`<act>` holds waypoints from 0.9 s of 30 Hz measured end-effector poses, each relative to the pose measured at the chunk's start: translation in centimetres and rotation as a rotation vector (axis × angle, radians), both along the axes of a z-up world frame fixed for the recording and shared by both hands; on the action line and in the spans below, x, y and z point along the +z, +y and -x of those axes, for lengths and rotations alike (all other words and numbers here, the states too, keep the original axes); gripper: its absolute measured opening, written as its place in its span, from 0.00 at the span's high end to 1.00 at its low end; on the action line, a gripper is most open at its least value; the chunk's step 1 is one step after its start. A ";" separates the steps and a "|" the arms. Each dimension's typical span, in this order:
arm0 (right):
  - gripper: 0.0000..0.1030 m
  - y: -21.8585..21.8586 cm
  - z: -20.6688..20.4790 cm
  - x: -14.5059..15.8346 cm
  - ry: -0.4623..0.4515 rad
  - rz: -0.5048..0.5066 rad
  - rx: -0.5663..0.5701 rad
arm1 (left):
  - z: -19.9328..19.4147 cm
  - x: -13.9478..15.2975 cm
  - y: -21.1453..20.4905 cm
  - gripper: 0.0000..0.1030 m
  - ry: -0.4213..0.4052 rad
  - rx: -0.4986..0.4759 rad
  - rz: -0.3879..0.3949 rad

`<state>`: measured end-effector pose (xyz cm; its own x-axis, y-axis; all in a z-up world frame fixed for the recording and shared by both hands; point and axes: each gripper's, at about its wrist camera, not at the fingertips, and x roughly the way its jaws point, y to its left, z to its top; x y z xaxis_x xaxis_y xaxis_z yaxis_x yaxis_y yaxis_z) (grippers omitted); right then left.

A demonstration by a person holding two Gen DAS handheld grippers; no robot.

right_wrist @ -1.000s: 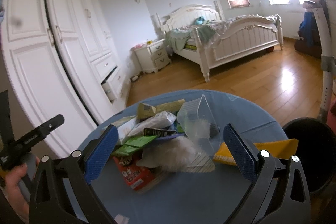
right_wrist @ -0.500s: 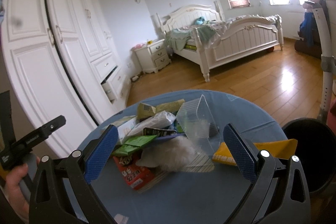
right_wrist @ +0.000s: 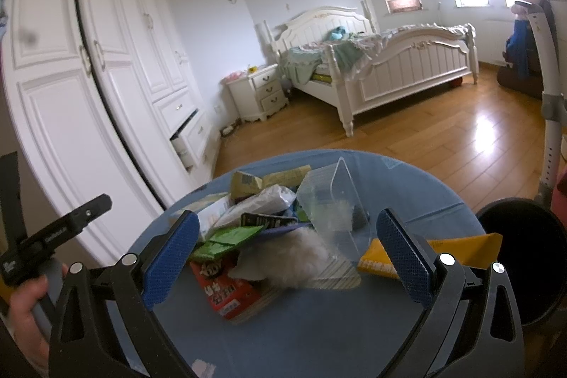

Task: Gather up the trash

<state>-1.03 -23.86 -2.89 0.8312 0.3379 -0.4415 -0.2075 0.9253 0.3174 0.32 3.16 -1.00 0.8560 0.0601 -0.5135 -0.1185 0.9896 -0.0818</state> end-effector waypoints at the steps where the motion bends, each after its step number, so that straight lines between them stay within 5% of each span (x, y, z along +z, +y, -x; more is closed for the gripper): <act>1: 0.04 0.0 0.0 0.0 0.001 -0.001 0.000 | 0.0 0.0 0.0 0.05 0.001 0.001 0.000; 27: 0.04 -0.5 0.0 -0.7 0.013 0.000 -0.005 | 0.0 -0.4 0.0 0.05 0.019 0.006 0.000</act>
